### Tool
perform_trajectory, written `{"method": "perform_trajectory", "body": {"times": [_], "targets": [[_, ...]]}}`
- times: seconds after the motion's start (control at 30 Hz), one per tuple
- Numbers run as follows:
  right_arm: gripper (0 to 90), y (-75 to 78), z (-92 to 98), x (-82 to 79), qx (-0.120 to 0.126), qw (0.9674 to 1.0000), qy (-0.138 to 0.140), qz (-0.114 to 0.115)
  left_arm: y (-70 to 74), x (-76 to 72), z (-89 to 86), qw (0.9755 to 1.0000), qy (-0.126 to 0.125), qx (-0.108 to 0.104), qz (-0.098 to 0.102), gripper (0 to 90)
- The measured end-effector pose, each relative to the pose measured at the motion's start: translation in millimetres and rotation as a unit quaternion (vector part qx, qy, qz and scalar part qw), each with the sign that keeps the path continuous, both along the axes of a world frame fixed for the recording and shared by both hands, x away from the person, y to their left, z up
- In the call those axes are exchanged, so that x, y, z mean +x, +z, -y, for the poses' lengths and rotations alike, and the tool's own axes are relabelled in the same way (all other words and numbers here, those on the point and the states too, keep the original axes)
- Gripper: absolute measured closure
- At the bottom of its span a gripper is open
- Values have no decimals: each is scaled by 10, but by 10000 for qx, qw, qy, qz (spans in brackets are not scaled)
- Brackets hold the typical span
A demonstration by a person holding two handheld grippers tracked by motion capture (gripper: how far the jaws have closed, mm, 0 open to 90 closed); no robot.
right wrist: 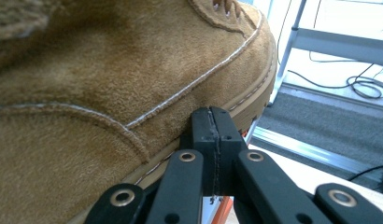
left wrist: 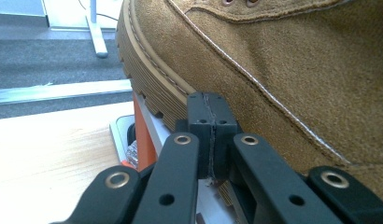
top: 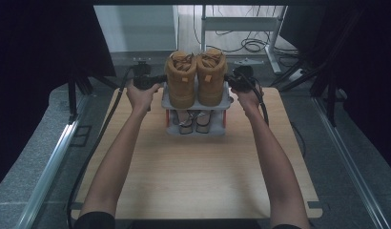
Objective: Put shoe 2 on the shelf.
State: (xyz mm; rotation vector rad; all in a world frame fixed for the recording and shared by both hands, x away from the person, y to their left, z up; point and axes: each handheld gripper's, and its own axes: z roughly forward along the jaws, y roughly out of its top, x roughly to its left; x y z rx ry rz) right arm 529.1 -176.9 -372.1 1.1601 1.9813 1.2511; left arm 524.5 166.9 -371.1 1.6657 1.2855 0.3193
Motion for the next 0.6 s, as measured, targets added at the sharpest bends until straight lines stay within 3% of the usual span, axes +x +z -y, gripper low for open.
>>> {"method": "perform_trajectory", "body": {"times": [0.53,0.6], "targets": [[897,-30,-23,16,9,9999,95,44,-10,4,62,9998,65,135,93,900],[896,-29,-10,-6,45,9999,65,67,5,-25,37,9998,59,9,184,894]]}}
